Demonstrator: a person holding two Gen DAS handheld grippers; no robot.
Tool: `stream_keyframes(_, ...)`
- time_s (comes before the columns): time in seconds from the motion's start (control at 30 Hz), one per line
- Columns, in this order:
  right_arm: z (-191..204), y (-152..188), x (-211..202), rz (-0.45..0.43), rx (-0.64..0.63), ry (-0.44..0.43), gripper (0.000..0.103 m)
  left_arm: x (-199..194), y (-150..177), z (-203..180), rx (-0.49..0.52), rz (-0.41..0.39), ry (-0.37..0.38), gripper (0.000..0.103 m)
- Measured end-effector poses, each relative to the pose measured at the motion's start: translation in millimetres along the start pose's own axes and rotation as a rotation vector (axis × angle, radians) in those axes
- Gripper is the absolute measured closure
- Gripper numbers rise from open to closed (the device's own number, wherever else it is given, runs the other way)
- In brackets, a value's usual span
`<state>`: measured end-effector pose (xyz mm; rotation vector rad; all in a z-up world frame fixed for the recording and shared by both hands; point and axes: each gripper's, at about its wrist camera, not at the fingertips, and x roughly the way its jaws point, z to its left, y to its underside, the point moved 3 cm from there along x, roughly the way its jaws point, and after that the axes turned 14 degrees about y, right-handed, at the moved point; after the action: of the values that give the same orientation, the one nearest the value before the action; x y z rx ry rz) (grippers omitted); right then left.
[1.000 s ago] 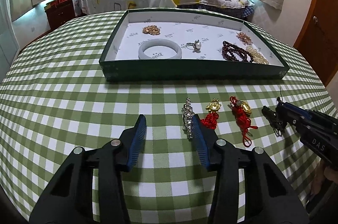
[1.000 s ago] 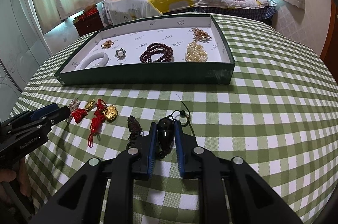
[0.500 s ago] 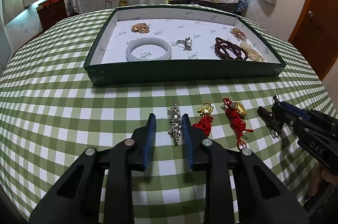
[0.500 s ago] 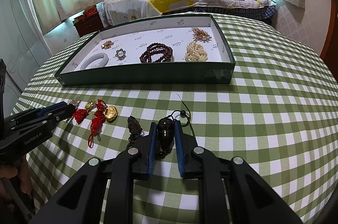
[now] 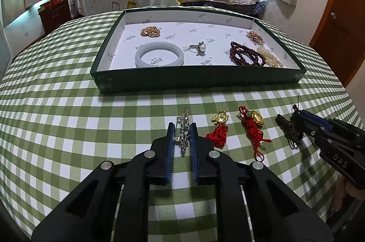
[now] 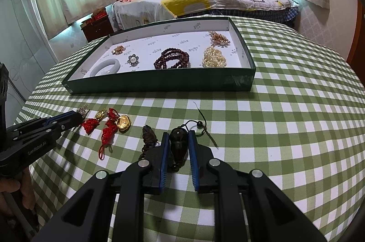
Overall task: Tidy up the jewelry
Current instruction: 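Lift the black pendant with the right tool while the left tool lifts the silver brooch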
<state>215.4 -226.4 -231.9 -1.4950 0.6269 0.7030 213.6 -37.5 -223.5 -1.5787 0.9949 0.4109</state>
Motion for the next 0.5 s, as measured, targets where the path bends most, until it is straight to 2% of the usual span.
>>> stream_keyframes(0.5,3,-4,-20,-0.052,-0.003,0.002,0.085,-29,-5,-1,0.013,-0.066,-0.011,0.09)
